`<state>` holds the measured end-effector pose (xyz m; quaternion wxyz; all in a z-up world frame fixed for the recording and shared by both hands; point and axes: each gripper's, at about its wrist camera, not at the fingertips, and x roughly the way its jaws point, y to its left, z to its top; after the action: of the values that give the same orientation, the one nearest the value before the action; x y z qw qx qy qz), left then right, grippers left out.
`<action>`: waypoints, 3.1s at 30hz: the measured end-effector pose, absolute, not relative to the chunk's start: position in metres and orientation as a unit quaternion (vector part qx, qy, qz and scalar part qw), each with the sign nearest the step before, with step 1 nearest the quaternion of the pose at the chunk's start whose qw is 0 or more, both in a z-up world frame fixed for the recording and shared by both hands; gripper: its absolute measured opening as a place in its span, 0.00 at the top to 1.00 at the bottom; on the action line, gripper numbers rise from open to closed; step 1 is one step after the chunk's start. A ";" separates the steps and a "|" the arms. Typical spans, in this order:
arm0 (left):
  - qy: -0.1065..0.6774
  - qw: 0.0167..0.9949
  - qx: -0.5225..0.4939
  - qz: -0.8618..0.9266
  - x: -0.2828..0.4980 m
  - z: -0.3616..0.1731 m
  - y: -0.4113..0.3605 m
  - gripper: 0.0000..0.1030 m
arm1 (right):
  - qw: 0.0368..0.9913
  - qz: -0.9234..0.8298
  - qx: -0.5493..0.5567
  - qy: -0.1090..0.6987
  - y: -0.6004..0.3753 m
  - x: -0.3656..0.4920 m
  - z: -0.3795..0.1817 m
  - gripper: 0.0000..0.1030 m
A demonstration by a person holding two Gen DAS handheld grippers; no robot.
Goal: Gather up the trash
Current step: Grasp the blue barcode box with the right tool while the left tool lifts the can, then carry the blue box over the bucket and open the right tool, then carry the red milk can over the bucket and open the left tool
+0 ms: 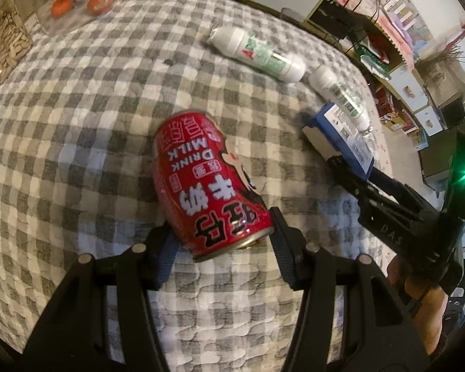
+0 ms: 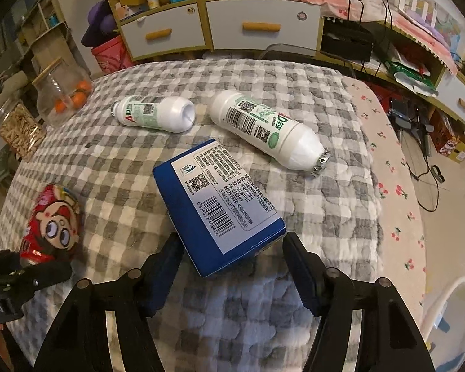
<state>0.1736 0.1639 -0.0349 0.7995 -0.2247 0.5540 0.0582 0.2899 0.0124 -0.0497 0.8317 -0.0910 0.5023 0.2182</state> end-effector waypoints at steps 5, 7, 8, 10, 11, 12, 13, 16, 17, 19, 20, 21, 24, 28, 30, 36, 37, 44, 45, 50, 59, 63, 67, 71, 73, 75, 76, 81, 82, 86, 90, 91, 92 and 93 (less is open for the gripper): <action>0.541 0.810 -0.219 0.050 0.170 -0.025 0.159 0.46 | 0.837 0.218 -0.090 0.493 -0.002 0.278 -0.030 0.35; 0.538 0.813 -0.220 0.046 0.170 -0.022 0.157 0.46 | 0.840 0.215 -0.092 0.490 -0.009 0.275 -0.025 0.35; 0.536 0.814 -0.221 0.046 0.169 -0.021 0.156 0.46 | 0.841 0.214 -0.092 0.489 -0.015 0.272 -0.021 0.35; 0.533 0.814 -0.227 0.042 0.171 -0.018 0.158 0.46 | 0.843 0.213 -0.089 0.487 -0.025 0.268 -0.015 0.35; 0.531 0.815 -0.231 0.039 0.172 -0.016 0.158 0.46 | 0.843 0.213 -0.087 0.486 -0.030 0.266 -0.012 0.35; 0.529 0.815 -0.233 0.036 0.173 -0.014 0.157 0.47 | 0.843 0.212 -0.087 0.487 -0.034 0.265 -0.009 0.35; 0.527 0.817 -0.233 0.031 0.172 -0.011 0.154 0.48 | 0.843 0.211 -0.086 0.488 -0.038 0.263 -0.008 0.35; 0.521 0.822 -0.229 0.020 0.174 -0.005 0.146 0.48 | 0.843 0.207 -0.084 0.489 -0.055 0.257 0.000 0.35; 0.521 0.823 -0.226 0.018 0.174 -0.004 0.143 0.48 | 0.844 0.206 -0.084 0.488 -0.060 0.256 0.002 0.35; 0.520 0.825 -0.223 0.012 0.175 -0.003 0.137 0.49 | 0.846 0.201 -0.086 0.487 -0.069 0.253 0.005 0.35; 0.520 0.824 -0.223 0.009 0.175 -0.003 0.135 0.49 | 0.847 0.199 -0.087 0.486 -0.074 0.251 0.007 0.35; 0.520 0.824 -0.223 0.007 0.176 -0.003 0.133 0.49 | 0.848 0.196 -0.086 0.485 -0.079 0.249 0.008 0.35; 0.518 0.826 -0.222 -0.002 0.176 -0.002 0.125 0.49 | 0.850 0.188 -0.082 0.485 -0.094 0.247 0.012 0.35; 0.516 0.828 -0.219 -0.017 0.177 0.002 0.112 0.49 | 0.853 0.177 -0.076 0.485 -0.114 0.244 0.016 0.35; 0.514 0.829 -0.216 -0.025 0.177 0.005 0.103 0.49 | 0.855 0.168 -0.073 0.485 -0.125 0.242 0.018 0.35; 0.513 0.831 -0.207 -0.061 0.182 0.009 0.069 0.49 | 0.860 0.145 -0.061 0.485 -0.161 0.237 0.024 0.35; 0.513 0.830 -0.207 -0.065 0.182 0.008 0.065 0.49 | 0.862 0.139 -0.059 0.484 -0.169 0.236 0.025 0.35; 0.523 0.826 -0.184 -0.099 0.190 0.002 0.016 0.49 | 0.865 0.099 -0.044 0.491 -0.222 0.227 0.023 0.35; 0.524 0.826 -0.181 -0.104 0.191 0.002 0.009 0.49 | 0.864 0.093 -0.042 0.492 -0.229 0.226 0.022 0.35; 0.523 0.823 -0.173 -0.137 0.193 0.002 -0.027 0.49 | 0.861 0.067 -0.033 0.503 -0.265 0.220 0.017 0.35; 0.505 0.822 -0.169 -0.202 0.202 0.008 -0.084 0.49 | 0.855 0.035 -0.015 0.518 -0.311 0.217 0.007 0.33; 0.502 0.818 -0.166 -0.226 0.205 0.006 -0.109 0.49 | 0.845 0.023 -0.020 0.534 -0.323 0.217 0.001 0.26; 0.506 0.812 -0.160 -0.242 0.210 0.001 -0.133 0.49 | 0.844 0.013 -0.025 0.535 -0.340 0.212 0.000 0.26; 0.512 0.805 -0.160 -0.253 0.215 -0.005 -0.152 0.49 | 0.844 -0.002 -0.011 0.537 -0.365 0.205 0.001 0.26; 0.515 0.802 -0.161 -0.259 0.218 -0.008 -0.160 0.48 | 0.844 -0.010 -0.002 0.536 -0.377 0.201 0.003 0.26; 0.517 0.799 -0.162 -0.262 0.220 -0.012 -0.167 0.48 | 0.845 -0.019 0.006 0.535 -0.391 0.196 0.005 0.26; 0.518 0.797 -0.162 -0.263 0.221 -0.013 -0.168 0.48 | 0.845 -0.022 0.009 0.535 -0.396 0.194 0.005 0.26; 0.517 0.796 -0.150 -0.277 0.228 -0.021 -0.180 0.48 | 0.844 -0.037 0.015 0.534 -0.416 0.185 0.005 0.25; 0.516 0.796 -0.149 -0.278 0.229 -0.023 -0.181 0.48 | 0.844 -0.039 0.016 0.534 -0.419 0.184 0.006 0.26; 0.523 0.806 -0.136 -0.242 0.230 -0.024 -0.178 0.14 | 0.847 -0.041 0.024 0.529 -0.425 0.180 0.010 0.25; 0.514 0.821 -0.109 -0.221 0.223 -0.015 -0.169 0.12 | 0.850 -0.035 0.026 0.525 -0.423 0.182 0.013 0.25; 0.514 0.822 -0.112 -0.218 0.221 -0.014 -0.163 0.11 | 0.850 -0.033 0.024 0.524 -0.420 0.183 0.013 0.25; 0.514 0.823 -0.113 -0.215 0.221 -0.013 -0.160 0.11 | 0.851 -0.032 0.021 0.524 -0.416 0.185 0.013 0.24; 0.514 0.824 -0.114 -0.211 0.219 -0.013 -0.156 0.09 | 0.851 -0.031 0.019 0.524 -0.414 0.186 0.013 0.24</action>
<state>0.2193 -0.1559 -0.0131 0.8235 -0.1136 0.5144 -0.2105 0.1859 -0.4136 0.0126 0.8507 0.0192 0.5244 -0.0312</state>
